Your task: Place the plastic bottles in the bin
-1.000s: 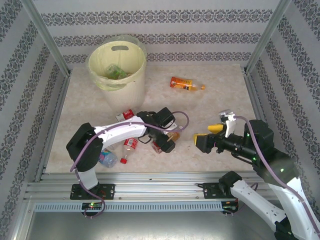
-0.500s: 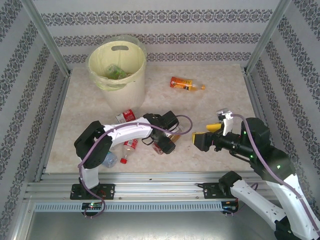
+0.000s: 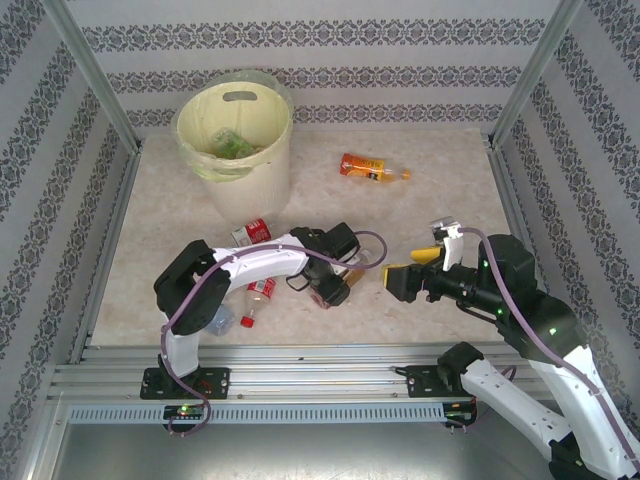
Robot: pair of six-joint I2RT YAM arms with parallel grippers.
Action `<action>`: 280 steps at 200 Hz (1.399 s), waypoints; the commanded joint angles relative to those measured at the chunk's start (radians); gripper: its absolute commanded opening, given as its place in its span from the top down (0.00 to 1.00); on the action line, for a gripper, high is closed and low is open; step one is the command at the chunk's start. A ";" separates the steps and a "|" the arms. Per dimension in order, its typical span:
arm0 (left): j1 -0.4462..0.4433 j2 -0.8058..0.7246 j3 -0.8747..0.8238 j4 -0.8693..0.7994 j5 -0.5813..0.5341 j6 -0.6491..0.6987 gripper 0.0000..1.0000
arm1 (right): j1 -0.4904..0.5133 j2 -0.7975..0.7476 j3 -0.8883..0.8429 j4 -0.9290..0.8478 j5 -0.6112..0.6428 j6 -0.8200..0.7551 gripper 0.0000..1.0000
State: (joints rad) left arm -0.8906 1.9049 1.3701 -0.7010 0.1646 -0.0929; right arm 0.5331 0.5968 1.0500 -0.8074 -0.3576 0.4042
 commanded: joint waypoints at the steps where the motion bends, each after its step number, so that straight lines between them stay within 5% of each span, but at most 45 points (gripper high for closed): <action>1: -0.013 -0.065 0.053 -0.004 0.041 -0.019 0.39 | 0.008 -0.020 -0.009 0.044 -0.006 0.021 0.02; 159: 0.115 -0.125 0.559 -0.226 0.093 -0.107 0.36 | 0.008 -0.033 0.119 0.216 0.141 -0.047 0.02; 280: 0.484 -0.105 0.969 -0.379 0.035 -0.079 0.34 | 0.008 0.043 0.266 0.220 0.164 -0.134 0.02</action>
State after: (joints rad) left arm -0.4751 1.8145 2.2799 -1.0229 0.2337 -0.1799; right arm 0.5331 0.6369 1.2858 -0.6083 -0.2203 0.2981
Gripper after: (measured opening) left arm 0.662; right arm 0.983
